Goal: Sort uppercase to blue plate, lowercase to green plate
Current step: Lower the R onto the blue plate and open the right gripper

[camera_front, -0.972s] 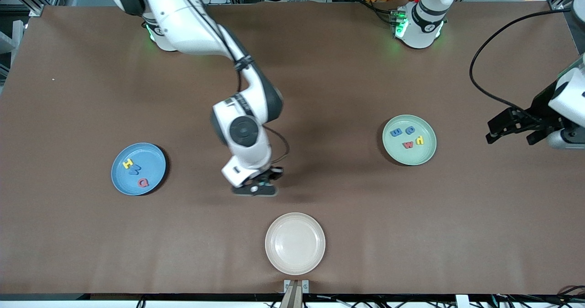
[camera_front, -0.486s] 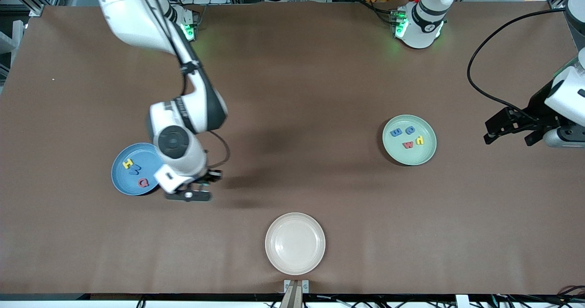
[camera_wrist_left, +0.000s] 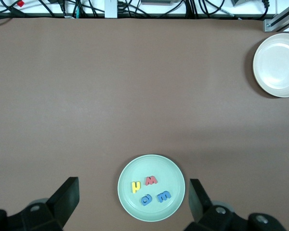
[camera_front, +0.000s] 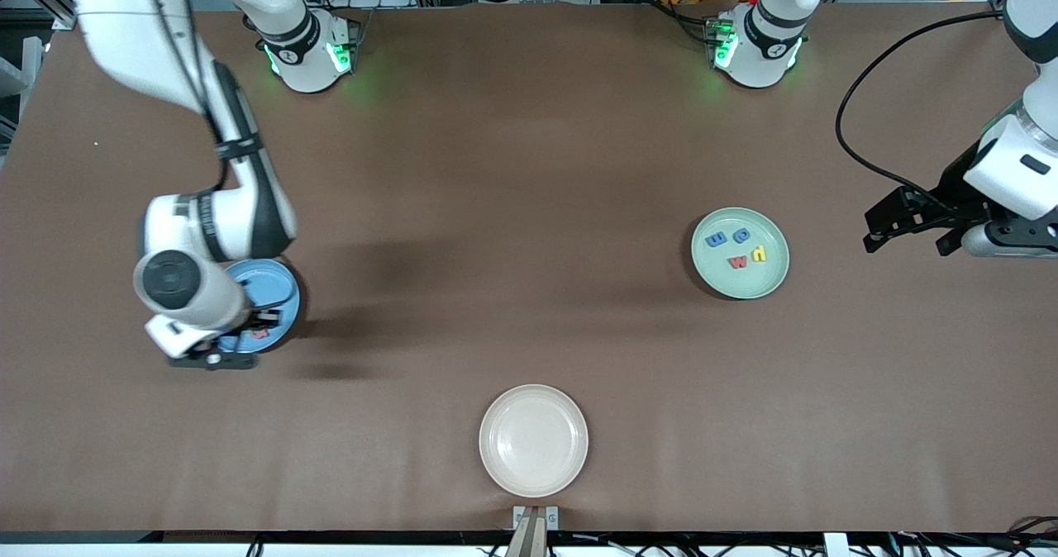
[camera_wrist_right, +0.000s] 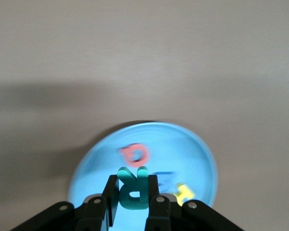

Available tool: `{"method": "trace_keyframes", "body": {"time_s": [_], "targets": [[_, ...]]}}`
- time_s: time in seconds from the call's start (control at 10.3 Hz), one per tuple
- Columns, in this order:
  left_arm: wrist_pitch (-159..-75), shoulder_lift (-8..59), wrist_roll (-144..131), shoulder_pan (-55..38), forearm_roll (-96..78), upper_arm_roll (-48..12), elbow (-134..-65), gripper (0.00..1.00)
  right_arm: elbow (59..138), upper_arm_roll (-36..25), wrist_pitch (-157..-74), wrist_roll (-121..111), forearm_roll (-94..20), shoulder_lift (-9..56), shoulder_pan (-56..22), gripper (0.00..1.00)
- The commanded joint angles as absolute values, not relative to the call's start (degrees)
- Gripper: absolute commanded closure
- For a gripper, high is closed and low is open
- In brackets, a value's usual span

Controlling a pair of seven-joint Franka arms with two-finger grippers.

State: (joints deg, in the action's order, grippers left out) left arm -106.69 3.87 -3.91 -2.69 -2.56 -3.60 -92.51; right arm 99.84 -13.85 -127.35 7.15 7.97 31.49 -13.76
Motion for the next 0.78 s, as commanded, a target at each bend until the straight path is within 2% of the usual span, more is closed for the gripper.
{"method": "trace_keyframes", "body": {"time_s": [0.0, 0.1, 0.39, 0.68], "targets": [[-108.02, 1.67, -2.99, -4.30, -1.14, -2.73, -95.62, 0.00, 106.68, -12.39, -134.62, 5.89, 9.06, 29.97, -11.69, 0.82], [-108.02, 1.67, -2.99, -4.31, -1.14, -2.46, -95.80, 0.00, 106.79, -12.39, -135.43, 6.58, 8.88, 30.49, -11.86, 0.01], [-108.02, 1.41, -2.99, -4.31, -1.14, -2.02, -95.80, 0.00, 106.79, -12.30, -134.74, 6.68, 3.01, 29.63, -13.36, 0.00], [-107.49, 1.23, -3.52, -4.31, -1.23, -2.02, -95.71, 0.00, 107.66, -10.30, -131.84, 5.81, 2.99, 23.32, -11.27, 0.00]]}}
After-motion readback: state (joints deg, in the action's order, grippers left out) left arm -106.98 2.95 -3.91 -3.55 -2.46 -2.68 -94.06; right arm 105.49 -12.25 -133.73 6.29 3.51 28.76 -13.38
